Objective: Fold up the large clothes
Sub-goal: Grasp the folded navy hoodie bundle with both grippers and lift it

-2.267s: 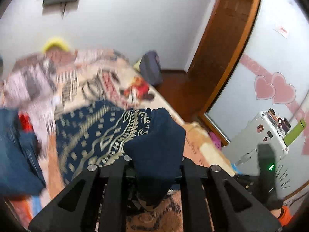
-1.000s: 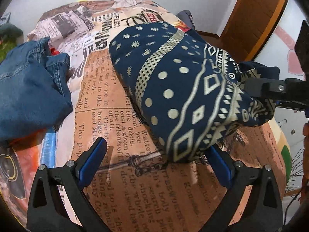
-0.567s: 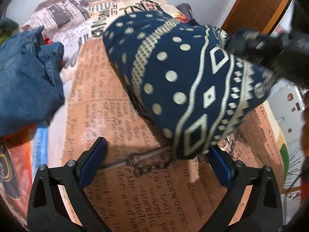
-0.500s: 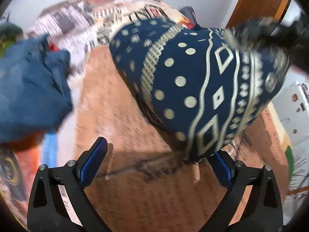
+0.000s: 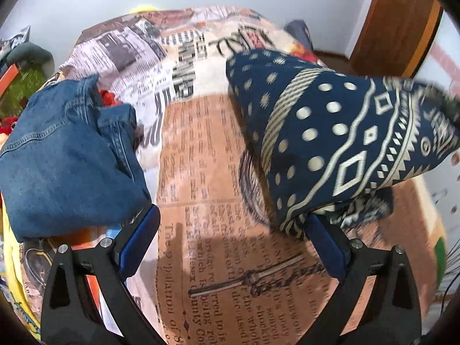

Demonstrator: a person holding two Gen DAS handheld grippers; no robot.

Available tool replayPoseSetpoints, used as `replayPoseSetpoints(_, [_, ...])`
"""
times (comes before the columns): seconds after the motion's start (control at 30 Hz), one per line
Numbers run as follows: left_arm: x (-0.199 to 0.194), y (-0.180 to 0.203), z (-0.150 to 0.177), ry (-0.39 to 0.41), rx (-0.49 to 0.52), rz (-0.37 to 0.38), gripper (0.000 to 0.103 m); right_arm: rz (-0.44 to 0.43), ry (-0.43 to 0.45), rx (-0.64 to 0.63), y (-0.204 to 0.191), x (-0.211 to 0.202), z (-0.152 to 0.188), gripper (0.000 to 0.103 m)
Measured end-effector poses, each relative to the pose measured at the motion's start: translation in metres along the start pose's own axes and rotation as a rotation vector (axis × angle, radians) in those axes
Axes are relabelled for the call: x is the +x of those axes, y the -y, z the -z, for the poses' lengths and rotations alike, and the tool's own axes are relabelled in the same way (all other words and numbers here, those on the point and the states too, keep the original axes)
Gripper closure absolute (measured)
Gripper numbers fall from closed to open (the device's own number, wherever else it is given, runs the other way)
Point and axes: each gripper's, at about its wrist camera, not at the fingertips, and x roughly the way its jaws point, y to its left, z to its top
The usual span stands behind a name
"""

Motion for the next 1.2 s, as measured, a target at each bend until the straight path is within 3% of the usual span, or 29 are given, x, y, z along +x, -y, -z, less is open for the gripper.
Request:
replayPoseSetpoints(0.2, [0.005,-0.005,0.019,-0.046,0.0,0.076,0.002,-0.015,-0.147,0.117,0.047,0.037,0.052,0.091])
replayPoseSetpoints(0.37, [-0.016,-0.005,0.025,-0.006,0.095,0.007,0.002,0.027,-0.14,0.083,0.049,0.024,0.059,0.07])
replayPoseSetpoints(0.47, [-0.037,-0.014,0.02,0.032,0.084,0.016,0.002,0.05,-0.152,0.072,0.051,0.013,0.057,0.062])
replayPoseSetpoints(0.63, [-0.073,-0.013,-0.007,0.145,0.051,0.064,0.002,0.045,-0.126,0.101,0.057,-0.004,0.041,0.06])
replayPoseSetpoints(0.73, [-0.075,-0.004,-0.024,0.166,0.04,0.111,0.002,0.076,-0.085,0.088,0.051,-0.007,0.03,0.049])
replayPoseSetpoints(0.83, [-0.062,0.009,-0.031,0.135,0.054,0.139,0.002,0.109,-0.094,0.074,0.048,0.005,0.033,0.045])
replayPoseSetpoints(1.03, [-0.006,0.032,-0.009,-0.03,0.133,0.091,0.002,0.101,-0.228,0.112,0.064,0.037,0.061,0.045])
replayPoseSetpoints(1.2, [-0.014,0.03,0.011,-0.013,0.215,-0.001,0.002,0.104,-0.222,0.054,0.057,0.022,0.052,0.044])
